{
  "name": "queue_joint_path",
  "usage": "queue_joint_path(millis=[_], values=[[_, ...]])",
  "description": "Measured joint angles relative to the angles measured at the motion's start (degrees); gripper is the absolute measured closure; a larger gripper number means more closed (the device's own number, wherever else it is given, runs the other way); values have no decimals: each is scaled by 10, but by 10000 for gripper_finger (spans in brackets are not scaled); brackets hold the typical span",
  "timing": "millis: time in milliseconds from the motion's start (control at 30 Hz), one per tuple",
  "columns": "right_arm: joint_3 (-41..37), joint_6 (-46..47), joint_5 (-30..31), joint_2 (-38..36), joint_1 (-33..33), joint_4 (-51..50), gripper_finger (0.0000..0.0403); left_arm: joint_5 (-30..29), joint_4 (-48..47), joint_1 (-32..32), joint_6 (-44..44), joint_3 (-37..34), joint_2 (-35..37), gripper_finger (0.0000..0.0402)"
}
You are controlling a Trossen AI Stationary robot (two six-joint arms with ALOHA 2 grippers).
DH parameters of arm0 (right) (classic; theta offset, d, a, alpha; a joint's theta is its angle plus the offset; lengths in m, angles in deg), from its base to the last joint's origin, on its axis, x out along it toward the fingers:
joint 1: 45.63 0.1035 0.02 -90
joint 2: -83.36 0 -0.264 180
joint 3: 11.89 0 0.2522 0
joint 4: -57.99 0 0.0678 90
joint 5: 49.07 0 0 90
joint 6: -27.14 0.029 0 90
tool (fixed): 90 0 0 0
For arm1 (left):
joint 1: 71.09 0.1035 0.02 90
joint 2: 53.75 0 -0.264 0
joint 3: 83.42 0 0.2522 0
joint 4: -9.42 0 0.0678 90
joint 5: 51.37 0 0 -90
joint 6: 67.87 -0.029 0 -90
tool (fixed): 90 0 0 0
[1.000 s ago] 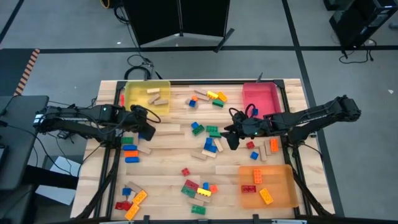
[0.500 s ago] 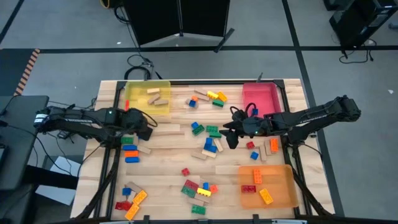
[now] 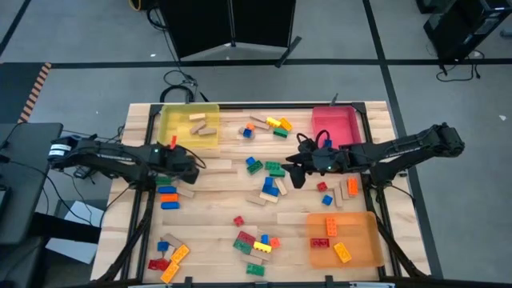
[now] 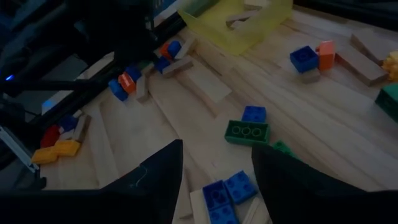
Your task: Sort blocks by size
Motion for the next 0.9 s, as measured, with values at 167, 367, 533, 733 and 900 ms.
queue_joint_path(millis=[167,367,533,733,900], values=[[0,0,0,0,-6,0,199,6,2,21,-27,0,-57,153],[0,0,0,0,-6,1,201,32,47,30,-89,-1,-113,158],[0,0,0,0,-6,1,198,51,78,30,-102,0,-146,158],[0,0,0,0,-6,4,199,77,83,30,-100,0,-152,159],[0,0,0,0,-6,12,201,90,82,30,-100,0,-152,173]])
